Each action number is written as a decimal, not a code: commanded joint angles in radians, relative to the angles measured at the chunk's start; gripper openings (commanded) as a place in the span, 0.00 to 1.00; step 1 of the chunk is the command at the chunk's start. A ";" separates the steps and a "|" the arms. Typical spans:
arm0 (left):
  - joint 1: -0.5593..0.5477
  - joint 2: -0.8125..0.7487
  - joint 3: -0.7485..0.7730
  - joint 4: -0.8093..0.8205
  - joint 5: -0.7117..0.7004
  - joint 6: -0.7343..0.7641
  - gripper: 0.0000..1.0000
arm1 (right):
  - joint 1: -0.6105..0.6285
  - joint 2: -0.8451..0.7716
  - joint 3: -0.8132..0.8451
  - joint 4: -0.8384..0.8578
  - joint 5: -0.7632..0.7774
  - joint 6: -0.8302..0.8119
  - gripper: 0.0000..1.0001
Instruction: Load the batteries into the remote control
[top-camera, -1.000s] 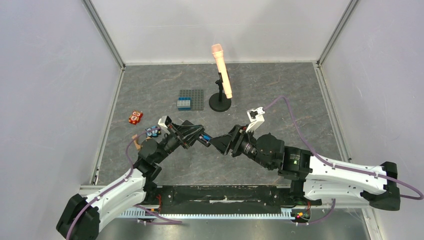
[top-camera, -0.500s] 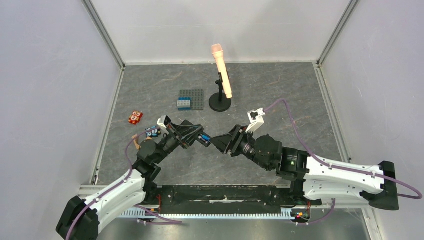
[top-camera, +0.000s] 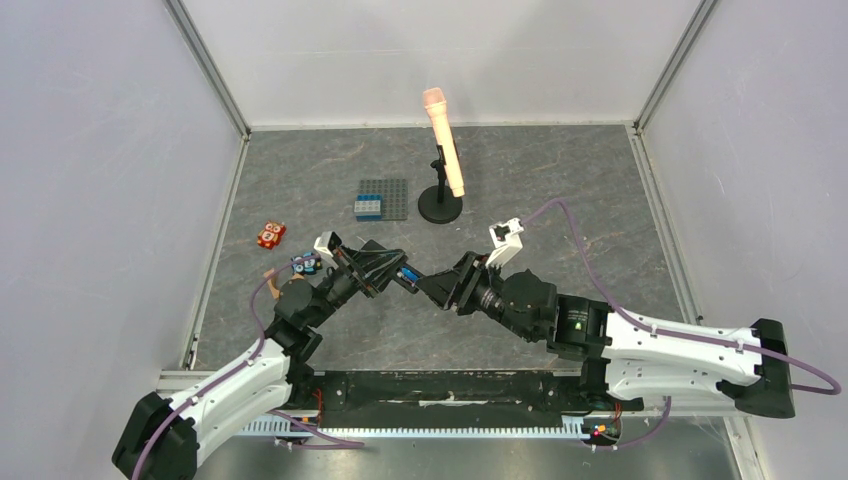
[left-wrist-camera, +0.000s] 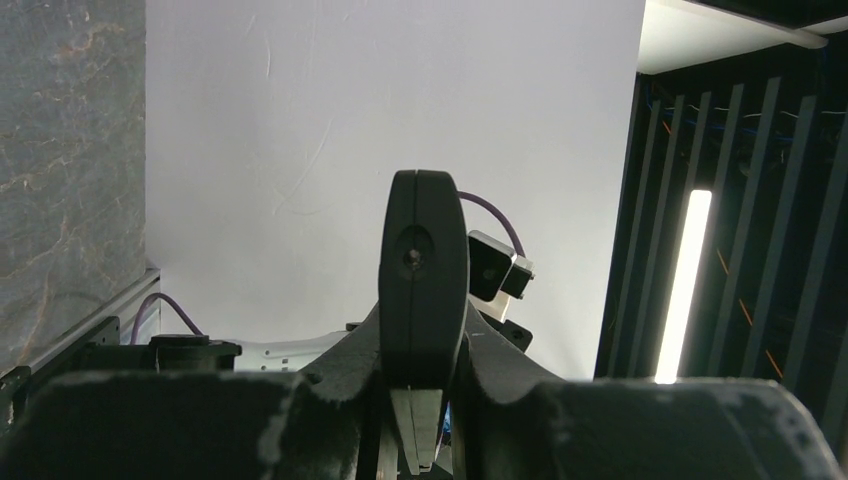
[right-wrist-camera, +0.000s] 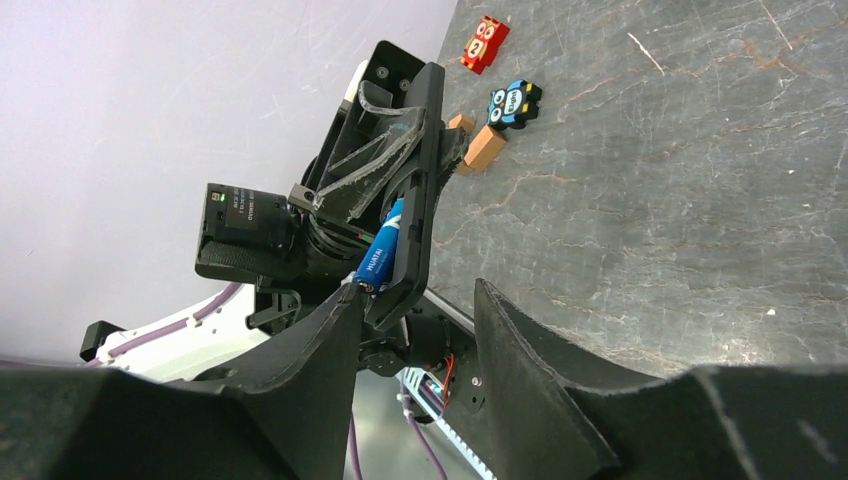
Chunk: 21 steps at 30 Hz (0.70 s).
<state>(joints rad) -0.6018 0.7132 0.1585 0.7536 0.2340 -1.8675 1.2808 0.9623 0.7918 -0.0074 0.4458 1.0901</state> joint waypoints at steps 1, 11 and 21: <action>-0.003 -0.016 0.047 0.051 0.001 -0.022 0.02 | 0.002 0.014 0.032 0.009 0.023 0.016 0.47; -0.003 -0.011 0.042 0.046 0.003 -0.014 0.02 | 0.002 -0.027 0.010 0.043 0.005 -0.003 0.58; -0.002 -0.008 0.042 0.046 0.001 -0.012 0.02 | 0.003 -0.048 0.000 0.050 0.032 0.001 0.56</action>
<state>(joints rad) -0.6018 0.7132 0.1589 0.7433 0.2363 -1.8671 1.2808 0.9180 0.7914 0.0128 0.4469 1.0931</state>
